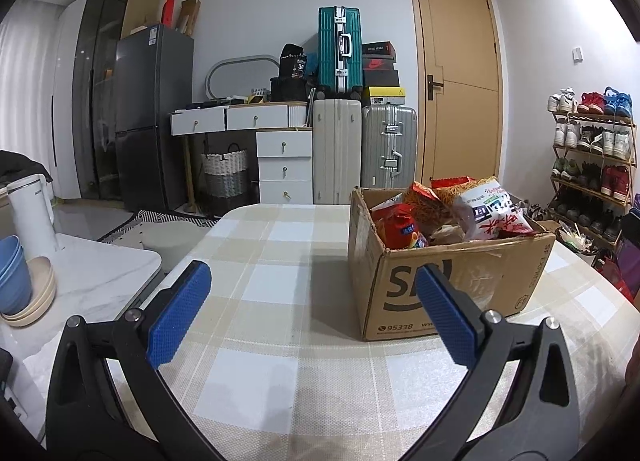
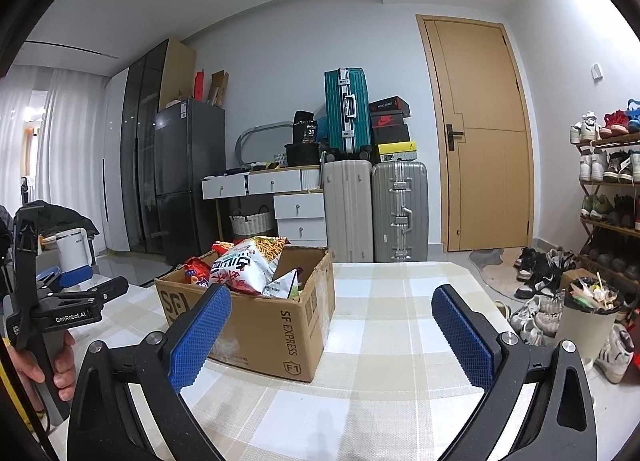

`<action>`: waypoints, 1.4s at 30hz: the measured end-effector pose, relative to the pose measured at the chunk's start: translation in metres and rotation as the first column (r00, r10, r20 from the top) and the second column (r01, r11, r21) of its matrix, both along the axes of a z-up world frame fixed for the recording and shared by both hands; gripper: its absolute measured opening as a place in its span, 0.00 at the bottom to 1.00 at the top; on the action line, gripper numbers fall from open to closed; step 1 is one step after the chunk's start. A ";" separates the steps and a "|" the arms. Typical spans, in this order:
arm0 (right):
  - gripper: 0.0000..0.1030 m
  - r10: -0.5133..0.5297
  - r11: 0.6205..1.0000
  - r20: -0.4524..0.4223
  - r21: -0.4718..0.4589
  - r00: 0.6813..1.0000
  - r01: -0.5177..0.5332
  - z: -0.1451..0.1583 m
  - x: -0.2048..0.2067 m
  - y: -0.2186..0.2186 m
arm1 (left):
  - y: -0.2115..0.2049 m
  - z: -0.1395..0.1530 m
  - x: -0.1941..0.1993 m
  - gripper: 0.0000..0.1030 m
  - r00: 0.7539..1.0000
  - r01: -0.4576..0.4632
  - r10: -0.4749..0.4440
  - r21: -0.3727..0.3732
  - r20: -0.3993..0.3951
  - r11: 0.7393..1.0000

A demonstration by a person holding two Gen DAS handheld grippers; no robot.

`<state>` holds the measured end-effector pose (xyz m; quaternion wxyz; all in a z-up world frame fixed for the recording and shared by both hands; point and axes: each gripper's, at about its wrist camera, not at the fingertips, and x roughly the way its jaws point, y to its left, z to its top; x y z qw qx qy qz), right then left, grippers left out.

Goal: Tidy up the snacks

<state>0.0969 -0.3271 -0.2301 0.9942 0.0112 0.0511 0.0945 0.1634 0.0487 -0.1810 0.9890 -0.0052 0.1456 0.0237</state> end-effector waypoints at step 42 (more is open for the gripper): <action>0.99 0.008 1.000 -0.013 -0.002 1.000 -0.008 -0.003 0.003 0.001 | -0.003 0.001 -0.003 0.99 1.000 0.002 -0.002 0.001 -0.001 1.000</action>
